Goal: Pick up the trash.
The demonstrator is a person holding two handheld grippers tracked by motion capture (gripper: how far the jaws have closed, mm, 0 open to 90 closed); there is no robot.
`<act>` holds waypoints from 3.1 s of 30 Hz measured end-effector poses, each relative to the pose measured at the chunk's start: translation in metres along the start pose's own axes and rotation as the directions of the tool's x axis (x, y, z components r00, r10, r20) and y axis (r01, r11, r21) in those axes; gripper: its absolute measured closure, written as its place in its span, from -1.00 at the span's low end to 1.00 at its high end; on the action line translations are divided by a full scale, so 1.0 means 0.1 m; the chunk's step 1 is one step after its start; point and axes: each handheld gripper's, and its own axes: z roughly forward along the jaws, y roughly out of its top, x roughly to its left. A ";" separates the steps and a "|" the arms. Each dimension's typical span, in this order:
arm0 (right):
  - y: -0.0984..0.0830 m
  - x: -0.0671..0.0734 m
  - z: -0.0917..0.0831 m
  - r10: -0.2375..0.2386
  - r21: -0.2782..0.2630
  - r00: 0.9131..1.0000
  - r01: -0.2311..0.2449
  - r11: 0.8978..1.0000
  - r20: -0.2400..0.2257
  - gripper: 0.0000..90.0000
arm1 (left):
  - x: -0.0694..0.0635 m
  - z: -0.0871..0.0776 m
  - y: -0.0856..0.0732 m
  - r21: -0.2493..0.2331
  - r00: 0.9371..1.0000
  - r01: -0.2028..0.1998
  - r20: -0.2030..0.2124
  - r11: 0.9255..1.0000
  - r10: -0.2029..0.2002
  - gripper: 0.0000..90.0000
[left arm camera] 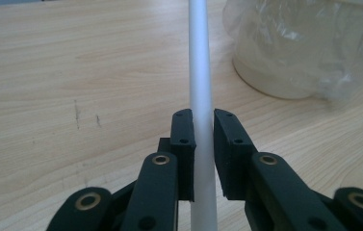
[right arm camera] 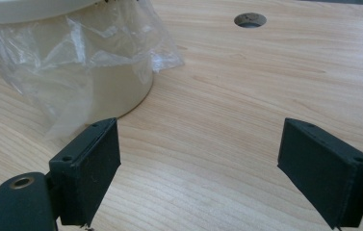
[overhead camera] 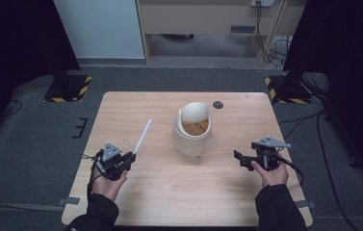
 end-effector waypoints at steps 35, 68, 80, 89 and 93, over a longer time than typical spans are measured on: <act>0.44 0.26 -0.32 -0.059 -0.230 0.987 0.023 0.973 -0.150 -0.64 | -0.60 -0.34 0.33 -0.324 0.976 -0.116 0.137 0.939 0.168 0.75; 0.70 0.64 -0.43 -0.118 -0.326 0.935 0.003 0.945 -0.334 -0.51 | -1.23 -0.02 0.41 -0.350 0.923 -0.185 0.258 0.918 0.285 0.75; 0.67 0.72 -0.38 -0.095 -0.310 0.912 -0.036 0.950 -0.398 -0.37 | -1.47 0.13 0.39 -0.344 0.901 -0.215 0.291 0.914 0.322 0.75; 0.66 0.74 -0.38 -0.080 -0.289 0.902 -0.051 0.956 -0.425 -0.16 | -1.58 0.16 0.37 -0.337 0.887 -0.235 0.308 0.912 0.343 0.75; 0.65 0.77 -0.38 -0.048 -0.249 0.883 -0.080 0.965 -0.467 0.11 | -1.58 0.16 0.37 -0.337 0.885 -0.235 0.313 0.912 0.344 0.75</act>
